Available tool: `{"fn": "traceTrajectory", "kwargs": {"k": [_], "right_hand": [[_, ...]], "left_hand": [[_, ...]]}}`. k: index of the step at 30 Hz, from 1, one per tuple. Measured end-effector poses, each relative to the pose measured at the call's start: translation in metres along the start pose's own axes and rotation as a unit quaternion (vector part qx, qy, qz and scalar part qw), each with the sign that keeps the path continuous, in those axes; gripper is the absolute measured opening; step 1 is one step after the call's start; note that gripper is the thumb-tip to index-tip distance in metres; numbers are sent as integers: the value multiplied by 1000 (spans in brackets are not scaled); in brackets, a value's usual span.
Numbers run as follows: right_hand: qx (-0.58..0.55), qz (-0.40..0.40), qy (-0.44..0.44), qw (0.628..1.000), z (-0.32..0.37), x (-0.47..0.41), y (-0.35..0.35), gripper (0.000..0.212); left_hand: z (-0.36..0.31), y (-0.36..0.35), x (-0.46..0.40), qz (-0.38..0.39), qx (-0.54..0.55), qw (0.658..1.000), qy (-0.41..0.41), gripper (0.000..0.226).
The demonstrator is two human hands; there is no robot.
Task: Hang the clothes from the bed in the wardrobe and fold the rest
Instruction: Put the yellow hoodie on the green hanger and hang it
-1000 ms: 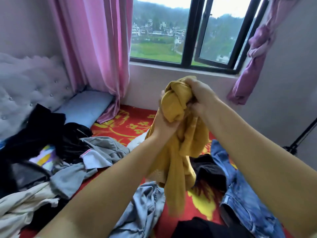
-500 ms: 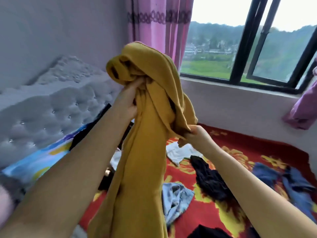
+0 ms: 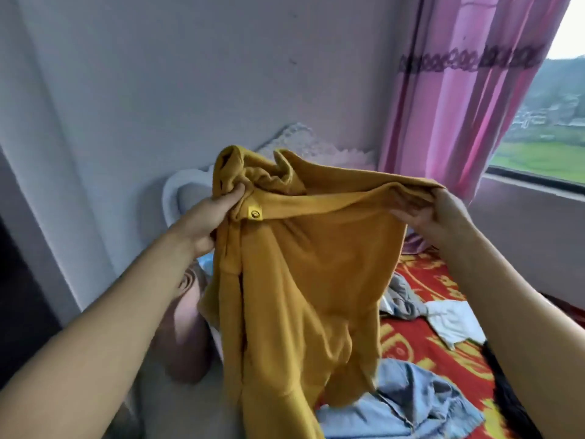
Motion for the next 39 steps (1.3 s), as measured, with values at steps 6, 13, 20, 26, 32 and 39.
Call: {"fn": "traceTrajectory", "kwargs": {"k": [6,13,20,26,32,39], "right_hand": [[-134,125,-50,982,-63,45,-138,38],[-71,153,-131,977,-186,103,-278,38],[-60,205,-184,959,-260,147,-379,49],[64,328,-159,929,-308,181,-464,60],[90,264,-135,951,-328,146,-499,34],[81,316,-140,935,-349,155,-547,34]], "left_hand": [[27,148,59,-6,-76,995,57,52],[60,323,120,-48,-102,978,174,33],[47,411,155,-20,-242,942,230,80],[48,387,125,-34,-266,962,62,55],[24,458,104,-189,-398,898,13,14],[53,568,122,-317,-520,779,152,15]]}}
Point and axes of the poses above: each hand's wrist, its own x-axis away from the middle knuckle, its own y-axis out of the back of the hand, z = x × y, the point moved 1 cm from there along -x, towards the middle knuckle, and after that the axes turned 4 degrees about -z, right-handed, at the moved point
